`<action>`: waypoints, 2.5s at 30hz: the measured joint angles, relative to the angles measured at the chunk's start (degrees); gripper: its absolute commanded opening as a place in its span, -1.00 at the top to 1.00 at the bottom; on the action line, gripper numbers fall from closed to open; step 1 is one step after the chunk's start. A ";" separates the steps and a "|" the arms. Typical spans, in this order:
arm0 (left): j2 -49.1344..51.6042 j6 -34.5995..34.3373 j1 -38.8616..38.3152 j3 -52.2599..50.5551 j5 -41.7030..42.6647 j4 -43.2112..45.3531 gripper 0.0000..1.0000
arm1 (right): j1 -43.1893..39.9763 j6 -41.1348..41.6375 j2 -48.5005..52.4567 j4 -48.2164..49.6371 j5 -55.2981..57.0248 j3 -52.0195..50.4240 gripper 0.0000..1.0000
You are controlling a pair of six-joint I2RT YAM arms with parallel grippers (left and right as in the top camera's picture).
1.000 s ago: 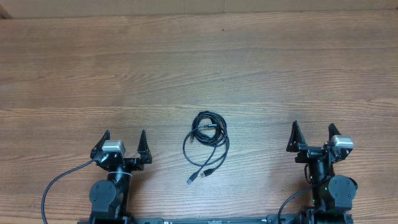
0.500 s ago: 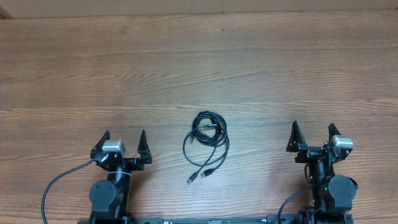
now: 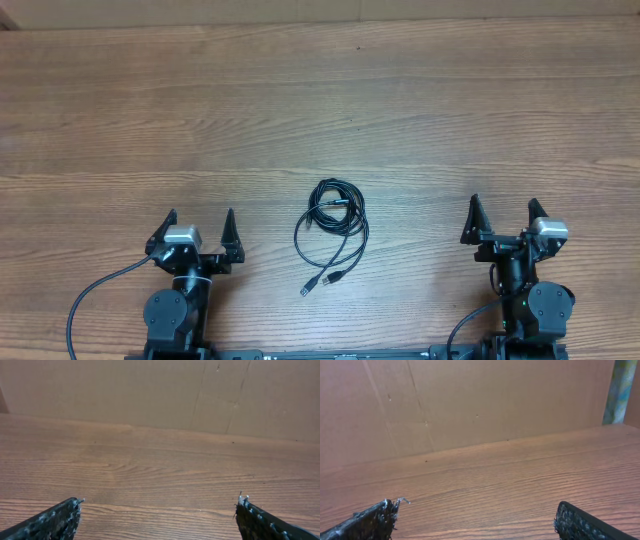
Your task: Untangle cables
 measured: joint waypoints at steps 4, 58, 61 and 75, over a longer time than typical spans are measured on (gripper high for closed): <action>0.00 0.00 0.00 0.00 -0.76 0.20 -0.98 | -0.02 0.00 0.00 -0.02 0.00 0.00 -1.00; 79.47 -2.84 -10.05 57.44 33.29 -34.69 -0.84 | -0.02 0.02 0.00 0.00 -0.02 0.00 -1.00; 83.78 -4.63 -12.31 57.46 26.18 -32.24 -0.83 | -0.02 0.00 0.00 0.00 0.00 0.00 -1.00; 97.11 -7.48 -24.55 57.46 5.38 -22.58 -0.40 | -0.02 0.02 0.00 -0.02 0.00 0.00 -1.00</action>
